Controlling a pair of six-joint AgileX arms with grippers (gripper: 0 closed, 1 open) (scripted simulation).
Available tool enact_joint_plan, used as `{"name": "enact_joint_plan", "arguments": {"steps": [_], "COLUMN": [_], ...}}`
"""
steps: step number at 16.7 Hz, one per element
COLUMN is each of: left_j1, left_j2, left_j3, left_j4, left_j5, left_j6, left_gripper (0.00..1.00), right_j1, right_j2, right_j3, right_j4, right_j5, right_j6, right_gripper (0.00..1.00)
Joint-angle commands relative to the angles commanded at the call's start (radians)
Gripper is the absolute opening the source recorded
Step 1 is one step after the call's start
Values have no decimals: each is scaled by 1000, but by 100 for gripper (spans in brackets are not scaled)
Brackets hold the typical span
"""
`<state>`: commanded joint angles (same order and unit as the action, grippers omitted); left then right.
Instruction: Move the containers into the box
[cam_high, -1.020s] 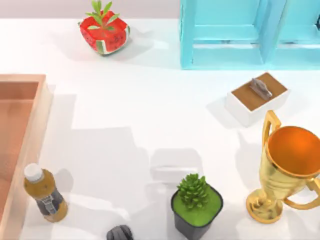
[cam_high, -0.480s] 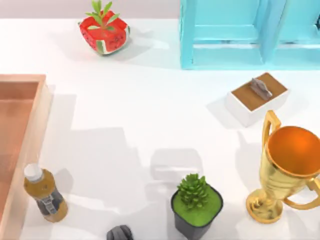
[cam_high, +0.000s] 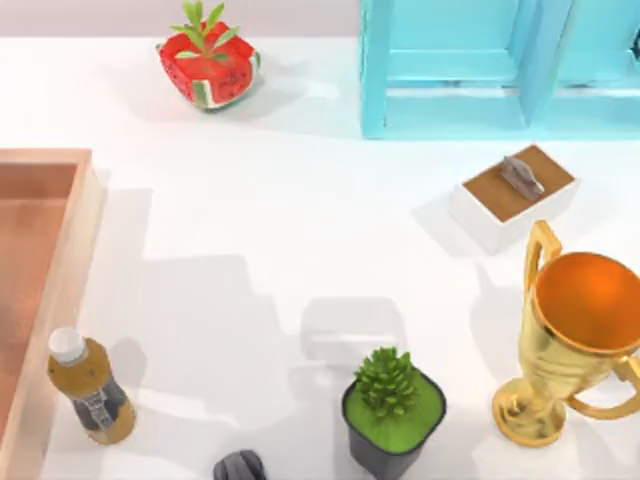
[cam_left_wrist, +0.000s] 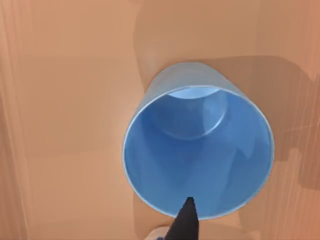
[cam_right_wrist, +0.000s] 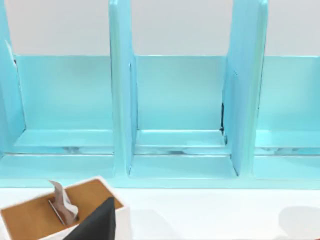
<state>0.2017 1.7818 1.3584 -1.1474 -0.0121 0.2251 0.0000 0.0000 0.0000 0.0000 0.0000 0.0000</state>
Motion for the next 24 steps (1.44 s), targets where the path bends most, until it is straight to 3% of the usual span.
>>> {"name": "enact_joint_plan", "arguments": {"steps": [2,3,13,21,24], "left_j1": [0,0,-2,-5,-7], "left_j2": [0,0,0,6,6], "left_j3": [0,0,16,352,406], "left_j4": [0,0,-17,-346,-399], "left_j5": [0,0,1,2,0], "left_j6": [0,0,0,-4,-5], "left_gripper": [98,100,100,100,100], "right_j1": [0,0,0,0,0], "right_j2": [0,0,0,0,0], "right_j3": [0,0,0,0,0], "right_j4": [0,0,0,0,0], "right_j5": [0,0,0,0,0], "right_j6": [0,0,0,0,0], "right_gripper": [100,100,100,100,100]}}
